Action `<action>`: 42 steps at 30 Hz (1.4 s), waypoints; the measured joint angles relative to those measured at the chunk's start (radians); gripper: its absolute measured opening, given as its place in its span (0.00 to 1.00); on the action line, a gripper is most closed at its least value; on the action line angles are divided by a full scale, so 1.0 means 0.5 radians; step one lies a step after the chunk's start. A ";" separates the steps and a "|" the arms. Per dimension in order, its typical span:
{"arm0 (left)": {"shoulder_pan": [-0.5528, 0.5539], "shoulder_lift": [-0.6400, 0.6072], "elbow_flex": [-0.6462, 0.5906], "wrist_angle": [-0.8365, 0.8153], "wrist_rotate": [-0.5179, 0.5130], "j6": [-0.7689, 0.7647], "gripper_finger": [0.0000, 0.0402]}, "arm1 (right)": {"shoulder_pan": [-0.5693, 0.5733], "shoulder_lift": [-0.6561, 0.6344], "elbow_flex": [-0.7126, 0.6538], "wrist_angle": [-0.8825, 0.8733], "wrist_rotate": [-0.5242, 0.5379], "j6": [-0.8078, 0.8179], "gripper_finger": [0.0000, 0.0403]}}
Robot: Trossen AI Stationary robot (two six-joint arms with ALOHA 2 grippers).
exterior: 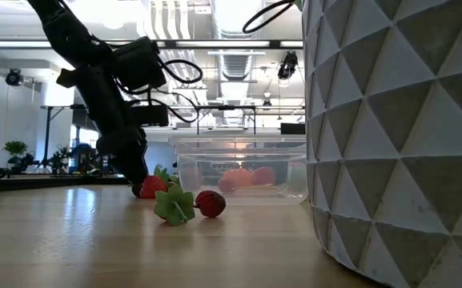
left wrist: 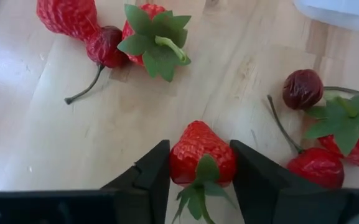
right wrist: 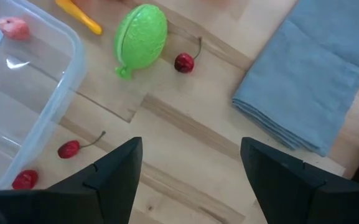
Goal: Pick and placing Produce into tupperware
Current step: Put the red strawberry into the transparent container, then put the red apple into the transparent container
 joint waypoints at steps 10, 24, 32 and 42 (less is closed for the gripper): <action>0.000 -0.218 0.217 0.000 -0.060 0.117 0.33 | -0.003 0.000 -0.002 0.010 -0.009 0.080 0.66; -0.271 -0.134 0.367 0.422 0.420 -0.312 0.38 | -0.004 -0.117 -0.006 -0.052 0.068 -0.171 0.66; -0.500 0.167 0.453 0.458 -0.063 -0.703 0.39 | 0.024 -0.334 -0.006 -0.148 0.115 -0.212 0.66; -0.501 0.326 0.693 0.176 -0.009 -1.299 0.61 | 0.135 -0.558 -0.017 -0.134 0.232 -0.248 0.66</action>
